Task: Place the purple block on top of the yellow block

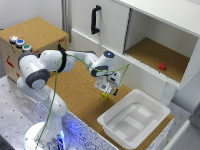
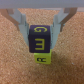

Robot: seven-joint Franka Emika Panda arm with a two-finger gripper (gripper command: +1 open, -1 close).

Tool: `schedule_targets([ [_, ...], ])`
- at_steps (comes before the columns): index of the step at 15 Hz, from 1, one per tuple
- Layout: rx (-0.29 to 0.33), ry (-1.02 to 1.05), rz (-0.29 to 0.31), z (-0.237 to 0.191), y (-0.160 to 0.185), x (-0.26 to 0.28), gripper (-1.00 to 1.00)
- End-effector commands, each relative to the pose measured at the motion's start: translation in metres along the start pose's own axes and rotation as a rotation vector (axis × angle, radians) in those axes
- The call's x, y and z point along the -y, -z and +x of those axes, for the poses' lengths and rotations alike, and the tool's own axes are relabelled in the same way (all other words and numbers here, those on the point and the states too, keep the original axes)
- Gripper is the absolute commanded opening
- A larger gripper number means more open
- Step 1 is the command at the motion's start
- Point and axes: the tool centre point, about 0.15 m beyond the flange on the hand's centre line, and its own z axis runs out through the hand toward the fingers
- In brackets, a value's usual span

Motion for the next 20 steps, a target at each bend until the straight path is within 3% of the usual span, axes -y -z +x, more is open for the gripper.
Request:
schedule_targets([
  [1, -0.029, -0.018, -0.061, 0.019, -0.019, 0.005, -1.00],
  [13, 0.013, -0.010, -0.065, 0.009, -0.020, -0.004, -1.00],
  [16, 0.054, -0.032, -0.068, 0.007, -0.027, -0.010, -1.00],
  [17, 0.061, -0.038, -0.072, 0.005, -0.027, -0.010, 1.00],
  [20, 0.059, -0.043, -0.082, 0.004, -0.023, -0.011, 1.00],
])
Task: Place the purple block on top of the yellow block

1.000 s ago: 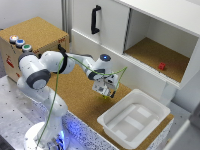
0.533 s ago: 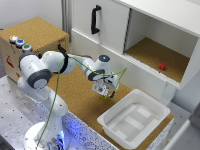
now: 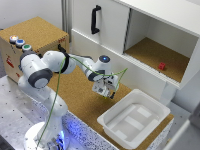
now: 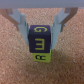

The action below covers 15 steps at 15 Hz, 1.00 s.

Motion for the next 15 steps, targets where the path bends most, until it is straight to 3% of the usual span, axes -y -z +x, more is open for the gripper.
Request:
schedule_targets([
  [1, 0.059, -0.020, -0.068, 0.004, -0.003, -0.008, 1.00],
  [6, 0.021, -0.011, -0.048, 0.015, 0.026, -0.013, 1.00],
  [8, 0.027, 0.016, -0.001, 0.023, 0.043, -0.015, 1.00],
  [13, 0.120, 0.040, 0.105, 0.036, 0.088, -0.022, 1.00],
  [14, 0.145, 0.040, 0.158, 0.034, 0.097, -0.021, 1.00],
  [15, 0.137, 0.041, 0.168, 0.031, 0.105, -0.018, 1.00],
])
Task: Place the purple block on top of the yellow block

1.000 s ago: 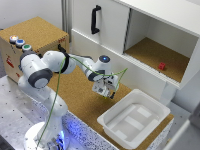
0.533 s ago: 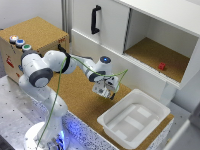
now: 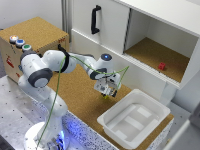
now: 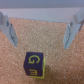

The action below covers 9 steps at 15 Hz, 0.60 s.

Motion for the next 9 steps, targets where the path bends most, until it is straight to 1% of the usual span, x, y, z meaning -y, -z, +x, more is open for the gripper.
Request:
schedule_targets([
  [1, 0.161, 0.031, 0.176, 0.010, 0.052, -0.001, 1.00],
  [3, 0.181, 0.002, 0.195, 0.006, 0.061, 0.005, 1.00],
  [4, 0.192, 0.002, 0.190, 0.006, 0.068, 0.009, 1.00],
  [9, 0.186, -0.006, 0.183, 0.007, 0.070, 0.010, 1.00],
])
